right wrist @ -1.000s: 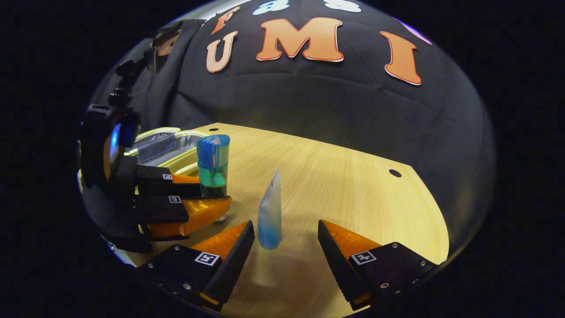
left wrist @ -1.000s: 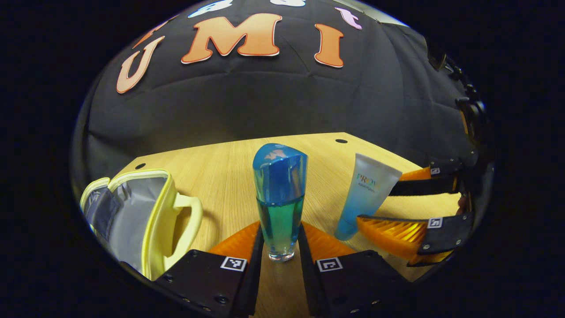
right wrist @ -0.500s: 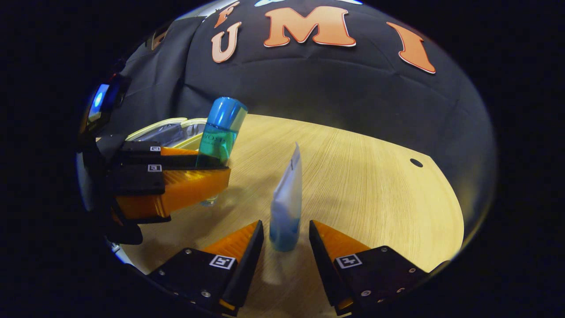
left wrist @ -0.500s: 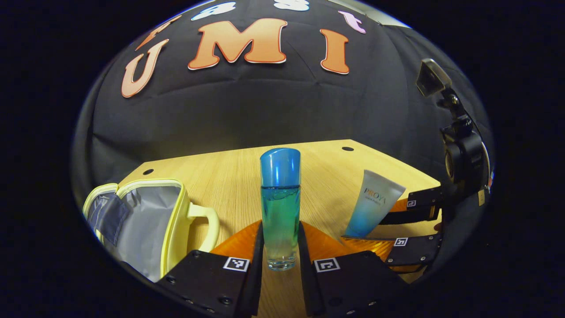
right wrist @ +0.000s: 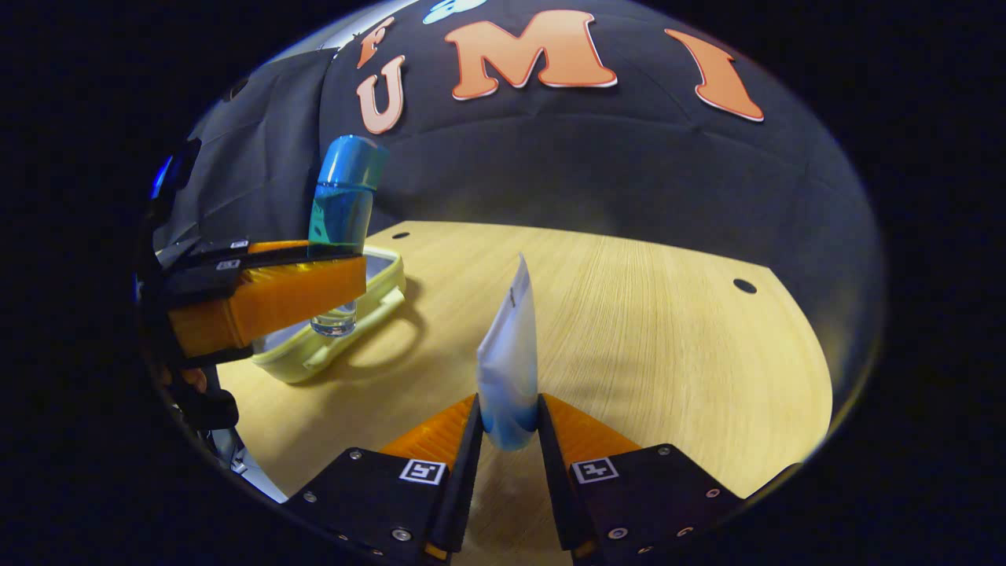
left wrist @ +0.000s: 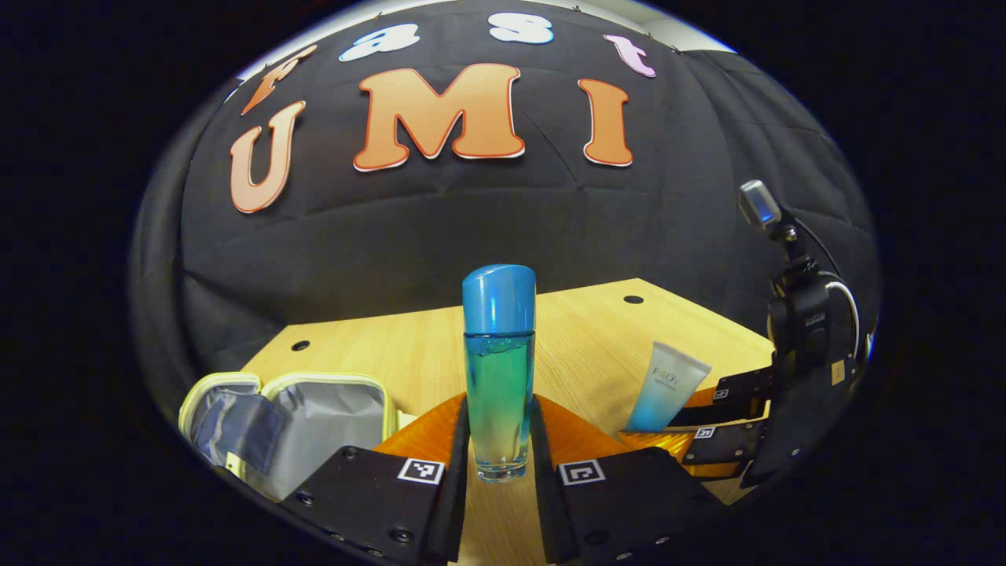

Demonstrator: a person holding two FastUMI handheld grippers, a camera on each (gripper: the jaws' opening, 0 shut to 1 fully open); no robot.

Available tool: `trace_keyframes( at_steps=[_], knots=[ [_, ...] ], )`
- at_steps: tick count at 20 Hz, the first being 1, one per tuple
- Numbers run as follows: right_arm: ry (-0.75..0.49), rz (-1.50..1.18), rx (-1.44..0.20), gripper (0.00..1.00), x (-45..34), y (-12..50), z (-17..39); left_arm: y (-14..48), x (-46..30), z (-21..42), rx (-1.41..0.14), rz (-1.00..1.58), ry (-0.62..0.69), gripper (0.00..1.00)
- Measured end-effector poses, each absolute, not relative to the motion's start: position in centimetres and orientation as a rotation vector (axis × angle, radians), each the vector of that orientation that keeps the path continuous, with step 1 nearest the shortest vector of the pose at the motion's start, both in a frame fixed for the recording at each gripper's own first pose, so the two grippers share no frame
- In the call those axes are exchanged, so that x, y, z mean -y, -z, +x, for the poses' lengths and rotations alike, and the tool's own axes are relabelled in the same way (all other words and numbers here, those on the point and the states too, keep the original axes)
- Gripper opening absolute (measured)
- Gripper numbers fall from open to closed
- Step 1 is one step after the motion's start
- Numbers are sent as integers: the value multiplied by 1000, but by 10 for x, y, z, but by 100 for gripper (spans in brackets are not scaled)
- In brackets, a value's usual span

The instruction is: First open the suitcase, pack the skin care products into it, and then close the suitcase.

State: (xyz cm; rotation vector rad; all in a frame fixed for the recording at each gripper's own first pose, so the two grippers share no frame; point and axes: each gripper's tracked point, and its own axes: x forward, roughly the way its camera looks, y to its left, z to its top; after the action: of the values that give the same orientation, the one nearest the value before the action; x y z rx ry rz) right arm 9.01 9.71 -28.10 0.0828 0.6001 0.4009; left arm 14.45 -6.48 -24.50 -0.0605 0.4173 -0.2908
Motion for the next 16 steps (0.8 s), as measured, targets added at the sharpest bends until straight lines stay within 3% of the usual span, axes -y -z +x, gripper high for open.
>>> trace_keyframes(
  at_steps=[11, 16],
  knots=[
    [-472, 43, -481, 44, -96, 156, 67, 150, -26, 129, -392, -72, 123, 38],
    [-504, 62, -435, 44, -113, 131, 62, 144, -75, 123, -413, -104, 31, 40]
  ],
)
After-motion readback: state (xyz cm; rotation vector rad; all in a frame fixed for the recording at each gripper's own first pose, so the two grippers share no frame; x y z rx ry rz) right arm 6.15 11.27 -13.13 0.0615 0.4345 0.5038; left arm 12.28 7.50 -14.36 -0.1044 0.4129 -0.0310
